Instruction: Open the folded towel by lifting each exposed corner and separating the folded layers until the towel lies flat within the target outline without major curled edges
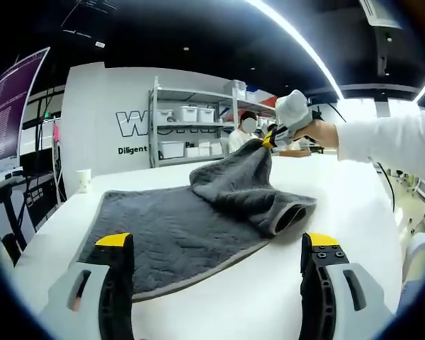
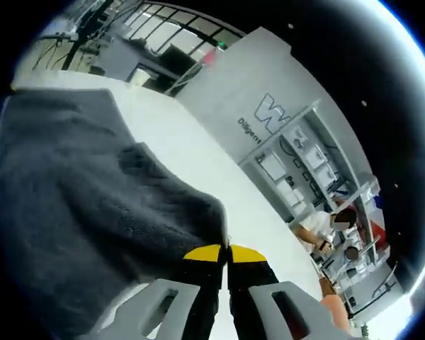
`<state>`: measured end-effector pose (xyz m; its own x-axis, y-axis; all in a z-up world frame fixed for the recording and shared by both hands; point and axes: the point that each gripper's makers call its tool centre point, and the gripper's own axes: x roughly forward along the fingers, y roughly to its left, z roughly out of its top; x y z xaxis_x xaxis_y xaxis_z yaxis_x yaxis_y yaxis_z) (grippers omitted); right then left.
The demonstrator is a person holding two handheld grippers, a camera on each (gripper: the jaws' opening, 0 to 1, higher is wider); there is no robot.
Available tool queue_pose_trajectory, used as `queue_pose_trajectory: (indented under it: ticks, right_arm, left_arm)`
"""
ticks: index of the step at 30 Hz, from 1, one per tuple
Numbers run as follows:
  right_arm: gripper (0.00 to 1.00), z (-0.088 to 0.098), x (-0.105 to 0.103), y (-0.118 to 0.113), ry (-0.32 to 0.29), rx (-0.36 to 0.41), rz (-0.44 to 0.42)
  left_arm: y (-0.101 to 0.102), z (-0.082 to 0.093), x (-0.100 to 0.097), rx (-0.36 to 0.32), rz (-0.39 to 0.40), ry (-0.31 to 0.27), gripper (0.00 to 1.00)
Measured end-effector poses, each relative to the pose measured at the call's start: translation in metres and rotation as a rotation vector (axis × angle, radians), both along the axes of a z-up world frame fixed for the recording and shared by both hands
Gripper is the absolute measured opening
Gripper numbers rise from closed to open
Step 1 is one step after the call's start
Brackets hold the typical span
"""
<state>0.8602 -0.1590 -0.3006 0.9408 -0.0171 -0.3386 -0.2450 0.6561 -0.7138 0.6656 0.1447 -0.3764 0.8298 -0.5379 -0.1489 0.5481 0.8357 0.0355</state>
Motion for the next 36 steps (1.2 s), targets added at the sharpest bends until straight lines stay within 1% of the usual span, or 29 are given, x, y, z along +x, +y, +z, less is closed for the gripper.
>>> queue_pose_trajectory:
  ticks: [7, 13, 16, 21, 24, 33, 36]
  right_arm:
    - [0.00, 0.006, 0.003, -0.015, -0.005, -0.008, -0.034]
    - [0.00, 0.003, 0.004, -0.029, 0.001, -0.021, -0.065]
    - [0.00, 0.002, 0.008, -0.040, 0.003, -0.023, -0.089]
    - [0.00, -0.003, 0.007, -0.049, 0.011, -0.041, -0.116]
    - [0.00, -0.005, 0.009, -0.054, 0.013, -0.038, -0.128]
    - [0.00, -0.018, 0.011, -0.059, 0.031, -0.063, -0.158]
    - [0.00, -0.024, 0.016, -0.059, 0.042, -0.067, -0.167]
  left_arm:
    - [0.001, 0.000, 0.000, 0.001, 0.002, 0.000, 0.97]
    - [0.001, 0.000, 0.000, 0.003, 0.002, -0.001, 0.97]
    - [0.002, 0.000, 0.001, 0.003, 0.005, 0.001, 0.97]
    - [-0.001, 0.001, -0.001, 0.008, -0.003, -0.005, 0.97]
    - [0.000, 0.001, -0.001, 0.013, -0.002, -0.009, 0.97]
    - [0.001, 0.004, -0.001, 0.014, 0.003, -0.019, 0.98]
    - [0.001, 0.002, -0.001, 0.013, 0.003, -0.006, 0.98]
